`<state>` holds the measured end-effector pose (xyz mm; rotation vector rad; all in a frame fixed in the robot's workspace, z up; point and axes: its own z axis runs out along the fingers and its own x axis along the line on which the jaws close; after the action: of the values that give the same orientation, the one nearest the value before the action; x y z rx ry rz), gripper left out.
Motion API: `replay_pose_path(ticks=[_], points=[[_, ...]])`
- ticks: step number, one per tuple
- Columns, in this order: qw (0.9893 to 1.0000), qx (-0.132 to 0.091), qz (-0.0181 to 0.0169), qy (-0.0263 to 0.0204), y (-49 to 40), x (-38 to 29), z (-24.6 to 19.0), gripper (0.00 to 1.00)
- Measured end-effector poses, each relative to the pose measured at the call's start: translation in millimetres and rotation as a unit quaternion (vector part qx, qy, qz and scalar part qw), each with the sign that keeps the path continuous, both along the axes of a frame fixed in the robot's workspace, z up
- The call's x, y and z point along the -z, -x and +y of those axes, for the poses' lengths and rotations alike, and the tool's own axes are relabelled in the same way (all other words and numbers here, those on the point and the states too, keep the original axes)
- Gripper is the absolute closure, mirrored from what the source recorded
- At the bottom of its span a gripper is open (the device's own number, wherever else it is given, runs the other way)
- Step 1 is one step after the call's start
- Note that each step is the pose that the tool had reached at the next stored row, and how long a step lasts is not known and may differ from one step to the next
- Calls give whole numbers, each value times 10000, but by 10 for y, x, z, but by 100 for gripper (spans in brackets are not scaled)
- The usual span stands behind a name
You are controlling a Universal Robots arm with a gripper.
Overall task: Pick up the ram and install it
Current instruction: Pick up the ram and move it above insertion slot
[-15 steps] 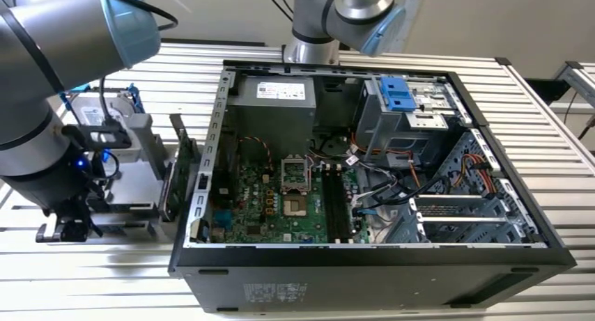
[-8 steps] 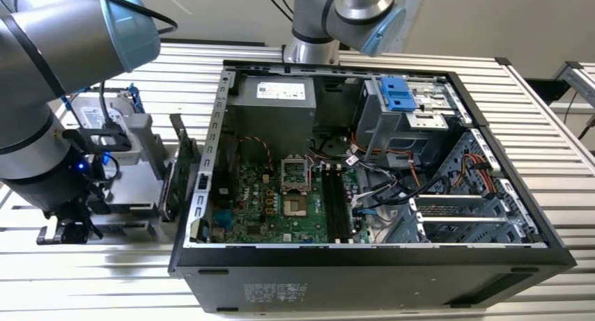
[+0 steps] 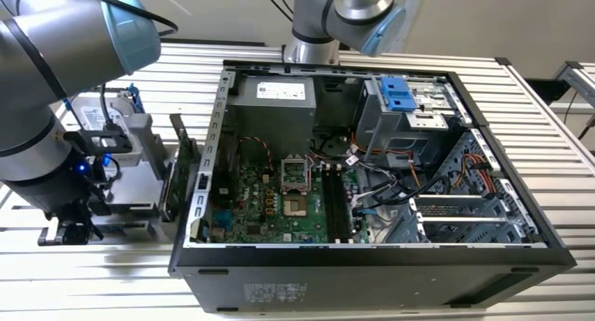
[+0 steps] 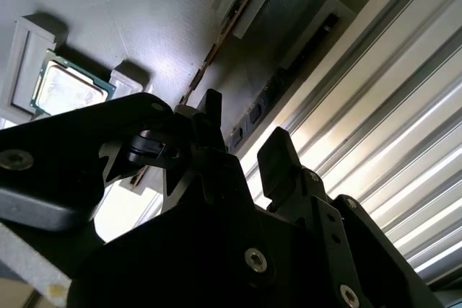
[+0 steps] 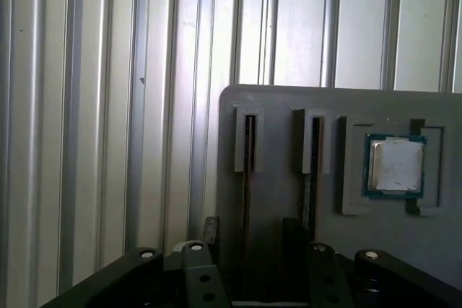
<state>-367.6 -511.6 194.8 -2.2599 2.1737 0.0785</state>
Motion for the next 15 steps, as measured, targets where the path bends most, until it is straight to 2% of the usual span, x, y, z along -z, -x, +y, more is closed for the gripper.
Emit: replay_pose_path(ticks=[15], points=[[10000,0,-1,0,3,6,0,0]])
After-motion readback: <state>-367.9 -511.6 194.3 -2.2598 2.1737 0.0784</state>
